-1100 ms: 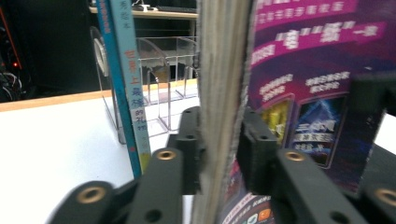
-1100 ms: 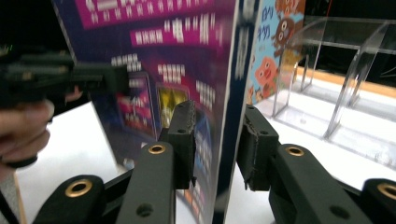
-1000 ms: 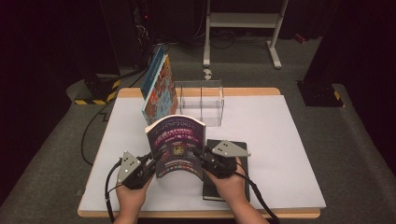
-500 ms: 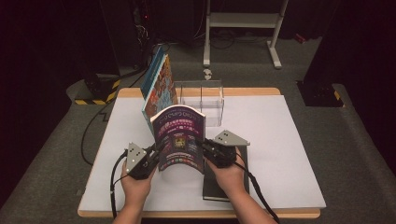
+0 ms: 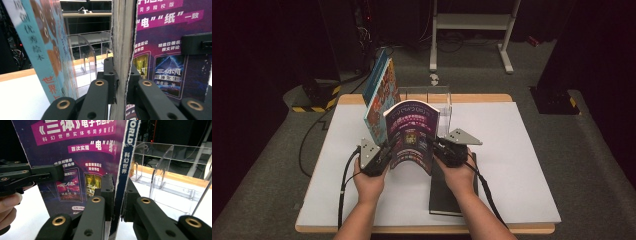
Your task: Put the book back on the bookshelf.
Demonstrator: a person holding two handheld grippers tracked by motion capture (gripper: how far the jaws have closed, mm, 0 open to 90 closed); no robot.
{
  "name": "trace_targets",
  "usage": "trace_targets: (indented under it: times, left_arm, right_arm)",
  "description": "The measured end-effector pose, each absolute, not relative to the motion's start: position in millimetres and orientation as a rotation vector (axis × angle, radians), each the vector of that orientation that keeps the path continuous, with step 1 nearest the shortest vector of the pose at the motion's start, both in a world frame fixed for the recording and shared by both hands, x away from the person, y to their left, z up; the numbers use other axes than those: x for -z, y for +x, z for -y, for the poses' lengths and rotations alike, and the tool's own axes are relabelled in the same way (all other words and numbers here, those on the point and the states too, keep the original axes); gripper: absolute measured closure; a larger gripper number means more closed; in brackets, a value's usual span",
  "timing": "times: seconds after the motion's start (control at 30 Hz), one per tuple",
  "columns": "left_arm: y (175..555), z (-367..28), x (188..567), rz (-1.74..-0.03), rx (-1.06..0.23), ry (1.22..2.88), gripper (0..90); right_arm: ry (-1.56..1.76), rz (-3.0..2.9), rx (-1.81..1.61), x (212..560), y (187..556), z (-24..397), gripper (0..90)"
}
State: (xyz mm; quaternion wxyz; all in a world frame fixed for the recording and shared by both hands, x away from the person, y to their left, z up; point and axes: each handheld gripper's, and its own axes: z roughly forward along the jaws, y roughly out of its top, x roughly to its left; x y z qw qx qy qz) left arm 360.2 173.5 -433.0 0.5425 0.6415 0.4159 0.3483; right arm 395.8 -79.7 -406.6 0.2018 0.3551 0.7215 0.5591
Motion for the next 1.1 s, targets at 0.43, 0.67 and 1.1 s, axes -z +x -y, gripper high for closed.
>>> trace_targets:
  times: [0.43,0.67,1.1]
  left_arm:
    - [354,-194,444,-1.032,-0.753,1.482,66.4]
    - [341,-205,446,-1.042,-0.760,1.473,65.7]
    - [317,-205,454,-1.084,-0.817,1.478,72.2]
  right_arm:
    - [0.969,-2.042,-1.563,416,380,79,83.2]
    - [0.978,-2.039,-1.573,418,370,83,83.2]
    - [0.952,-2.032,-1.551,419,360,81,83.1]
